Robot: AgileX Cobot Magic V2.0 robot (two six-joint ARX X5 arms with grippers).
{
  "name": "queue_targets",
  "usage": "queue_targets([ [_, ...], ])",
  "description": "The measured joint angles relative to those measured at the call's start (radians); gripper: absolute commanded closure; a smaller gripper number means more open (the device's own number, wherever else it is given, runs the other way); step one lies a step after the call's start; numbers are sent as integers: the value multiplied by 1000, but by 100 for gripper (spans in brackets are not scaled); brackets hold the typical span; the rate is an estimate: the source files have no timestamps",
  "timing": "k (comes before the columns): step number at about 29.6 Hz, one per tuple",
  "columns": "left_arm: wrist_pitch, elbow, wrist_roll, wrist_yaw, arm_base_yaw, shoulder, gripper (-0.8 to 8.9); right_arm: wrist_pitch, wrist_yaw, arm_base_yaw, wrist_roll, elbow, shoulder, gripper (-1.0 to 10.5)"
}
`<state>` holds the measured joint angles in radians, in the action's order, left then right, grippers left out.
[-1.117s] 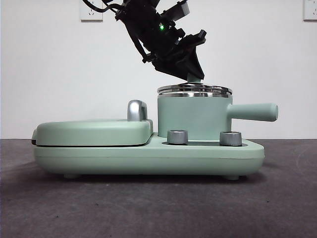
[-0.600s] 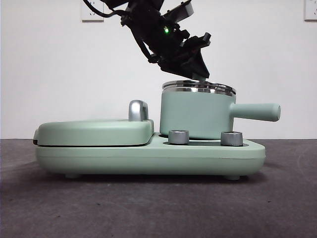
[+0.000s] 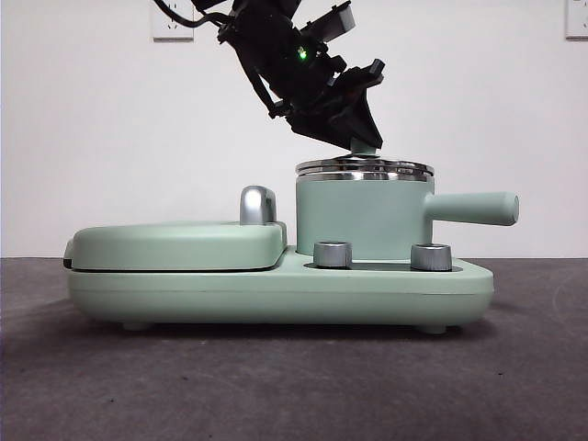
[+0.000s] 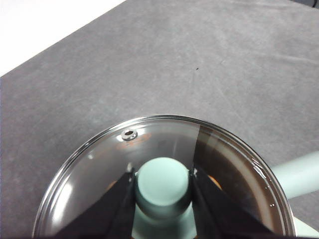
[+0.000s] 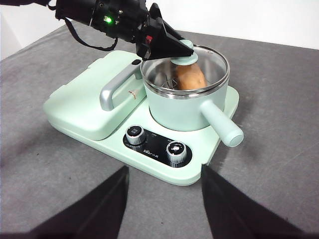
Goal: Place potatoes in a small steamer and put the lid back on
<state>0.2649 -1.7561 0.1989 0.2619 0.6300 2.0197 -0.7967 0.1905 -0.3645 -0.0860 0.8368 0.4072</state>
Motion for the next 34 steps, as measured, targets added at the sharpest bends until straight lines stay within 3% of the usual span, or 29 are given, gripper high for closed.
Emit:
queue_targets([
  [34, 4, 26, -20, 29, -14, -37, 804, 0, 0, 0, 0, 0, 0, 724],
])
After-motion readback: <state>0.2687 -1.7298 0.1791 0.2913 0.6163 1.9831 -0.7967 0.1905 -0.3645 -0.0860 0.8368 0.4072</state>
